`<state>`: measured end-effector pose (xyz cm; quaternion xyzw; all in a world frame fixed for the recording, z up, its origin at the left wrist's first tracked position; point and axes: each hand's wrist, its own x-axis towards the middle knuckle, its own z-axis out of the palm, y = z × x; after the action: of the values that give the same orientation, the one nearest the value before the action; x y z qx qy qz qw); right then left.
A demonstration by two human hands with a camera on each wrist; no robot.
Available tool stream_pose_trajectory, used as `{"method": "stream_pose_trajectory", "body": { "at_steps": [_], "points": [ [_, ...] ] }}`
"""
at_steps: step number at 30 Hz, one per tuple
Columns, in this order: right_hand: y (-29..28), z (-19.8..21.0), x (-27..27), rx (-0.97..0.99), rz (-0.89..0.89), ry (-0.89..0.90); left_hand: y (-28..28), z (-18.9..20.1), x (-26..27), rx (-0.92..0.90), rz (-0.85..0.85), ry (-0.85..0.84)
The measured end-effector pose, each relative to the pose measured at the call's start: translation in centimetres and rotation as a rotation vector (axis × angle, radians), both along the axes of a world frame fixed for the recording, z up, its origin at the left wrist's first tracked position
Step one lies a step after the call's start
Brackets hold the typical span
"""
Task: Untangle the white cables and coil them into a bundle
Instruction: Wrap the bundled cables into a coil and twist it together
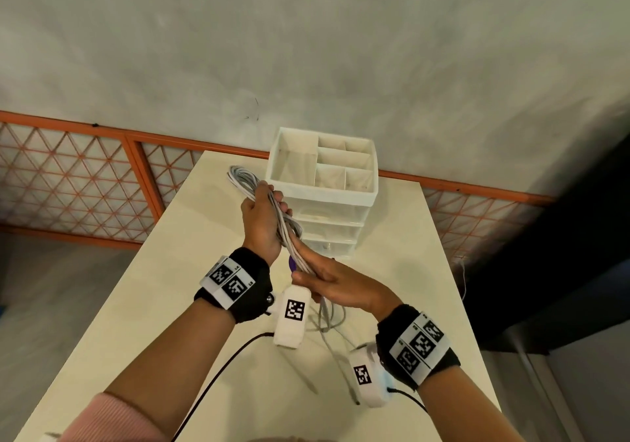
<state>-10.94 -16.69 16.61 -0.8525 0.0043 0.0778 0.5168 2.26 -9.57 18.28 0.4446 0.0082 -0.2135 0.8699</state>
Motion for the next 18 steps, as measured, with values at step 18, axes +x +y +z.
{"method": "stream_pose_trajectory", "body": {
  "at_steps": [18],
  "points": [
    [-2.9,8.1,-0.7,-0.187,-0.251,-0.112,1.5,2.1,-2.5,0.226,-0.466,-0.378]
  ]
}}
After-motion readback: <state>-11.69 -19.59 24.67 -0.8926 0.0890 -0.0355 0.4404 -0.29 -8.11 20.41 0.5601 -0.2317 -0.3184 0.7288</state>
